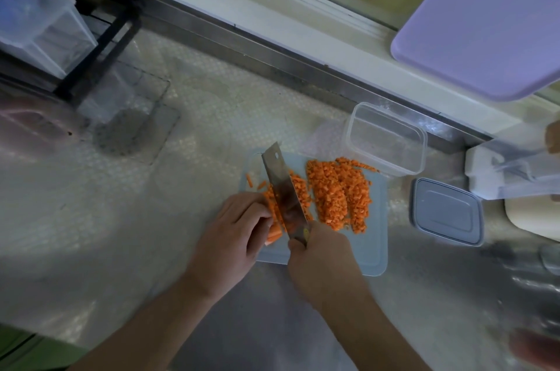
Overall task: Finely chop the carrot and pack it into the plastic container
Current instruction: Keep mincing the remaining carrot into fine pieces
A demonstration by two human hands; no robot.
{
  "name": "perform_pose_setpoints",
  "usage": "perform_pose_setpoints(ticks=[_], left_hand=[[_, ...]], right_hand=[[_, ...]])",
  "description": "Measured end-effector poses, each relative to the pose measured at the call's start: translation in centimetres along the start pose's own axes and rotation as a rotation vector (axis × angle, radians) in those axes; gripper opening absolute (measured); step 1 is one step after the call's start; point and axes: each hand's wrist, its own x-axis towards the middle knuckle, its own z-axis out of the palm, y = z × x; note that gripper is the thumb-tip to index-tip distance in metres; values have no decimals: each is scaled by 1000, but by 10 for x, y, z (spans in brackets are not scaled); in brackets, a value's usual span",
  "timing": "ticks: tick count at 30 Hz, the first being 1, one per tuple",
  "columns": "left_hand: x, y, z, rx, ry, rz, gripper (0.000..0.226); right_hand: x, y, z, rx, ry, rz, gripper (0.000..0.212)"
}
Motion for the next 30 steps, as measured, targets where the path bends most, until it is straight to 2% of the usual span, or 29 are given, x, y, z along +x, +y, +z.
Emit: perform_pose_setpoints(ticks=[3, 10, 19, 24, 30], left_hand=[[-2, -1, 0, -4, -4, 14, 11], [-2, 1, 0, -16, 41, 50, 11], [-2, 1, 0, 34, 17, -1, 3], [-2, 2, -1, 45, 1, -28, 7], [0, 1, -1, 58, -27, -59, 9]], right_hand=[[0, 1, 0, -19, 10, -13, 28], [0, 4, 1, -17, 3, -29, 11], [1, 3, 7, -98, -40, -31, 11], [3, -1, 6, -113, -78, 0, 28], [12, -8, 6, -159, -154, 26, 29]])
